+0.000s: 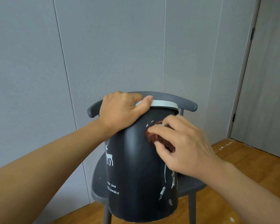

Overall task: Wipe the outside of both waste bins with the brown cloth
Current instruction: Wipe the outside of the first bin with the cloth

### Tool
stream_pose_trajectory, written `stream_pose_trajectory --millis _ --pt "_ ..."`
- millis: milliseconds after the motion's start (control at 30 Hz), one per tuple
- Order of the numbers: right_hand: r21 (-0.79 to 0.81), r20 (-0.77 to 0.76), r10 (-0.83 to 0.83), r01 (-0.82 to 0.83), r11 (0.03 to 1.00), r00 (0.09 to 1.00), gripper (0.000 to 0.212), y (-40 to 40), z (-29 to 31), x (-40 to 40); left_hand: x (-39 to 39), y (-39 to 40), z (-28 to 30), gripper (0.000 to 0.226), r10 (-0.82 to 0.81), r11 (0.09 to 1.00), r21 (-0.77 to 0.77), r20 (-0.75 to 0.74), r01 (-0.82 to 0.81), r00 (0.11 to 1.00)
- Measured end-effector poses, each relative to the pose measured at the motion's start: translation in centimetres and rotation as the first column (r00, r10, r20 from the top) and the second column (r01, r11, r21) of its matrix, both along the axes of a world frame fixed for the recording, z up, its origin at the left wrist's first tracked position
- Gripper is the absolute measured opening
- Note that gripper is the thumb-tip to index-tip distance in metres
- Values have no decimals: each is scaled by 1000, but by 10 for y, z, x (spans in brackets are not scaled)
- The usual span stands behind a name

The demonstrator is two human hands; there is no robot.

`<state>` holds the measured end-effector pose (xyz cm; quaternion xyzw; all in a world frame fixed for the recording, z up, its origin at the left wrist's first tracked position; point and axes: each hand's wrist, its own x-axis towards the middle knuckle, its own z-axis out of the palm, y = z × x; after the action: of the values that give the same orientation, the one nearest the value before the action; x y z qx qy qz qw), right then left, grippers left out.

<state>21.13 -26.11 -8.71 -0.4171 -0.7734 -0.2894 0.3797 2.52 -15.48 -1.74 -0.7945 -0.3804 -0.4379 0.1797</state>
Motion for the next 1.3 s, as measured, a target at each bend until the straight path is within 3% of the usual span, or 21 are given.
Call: stream_pose_trajectory --millis 133,333,533,733,933,1133,1200,1300 --pt "86 -163 -75 90 992 984 32 17 16 -5 3 -1 2 70 -5 1000 4 -14 5 1000" --pt "-63 19 20 -19 998 1000 31 -6 -3 0 2 2 1 69 -13 1000 14 -11 13 1000" --pt "58 -156 -85 95 994 984 29 17 22 -3 7 1 2 69 -14 1000 16 -18 15 1000" --pt "-121 82 72 -62 991 994 28 -3 -5 0 -2 7 1 67 -3 1000 -6 -8 3 1000" --pt "76 -103 -51 59 995 993 30 23 27 -8 0 6 2 71 -10 1000 -4 -22 10 1000" --pt "-141 124 122 -104 985 985 25 -3 -8 -6 -6 13 1 65 -18 999 -29 -4 18 1000" --pt "-113 156 99 -82 990 983 25 -1 -3 -5 -4 12 1 65 -10 1000 -20 -3 10 1000" --pt "37 -26 4 -3 999 1000 27 18 20 -5 -1 11 2 71 -2 1000 -20 -11 1 1000"
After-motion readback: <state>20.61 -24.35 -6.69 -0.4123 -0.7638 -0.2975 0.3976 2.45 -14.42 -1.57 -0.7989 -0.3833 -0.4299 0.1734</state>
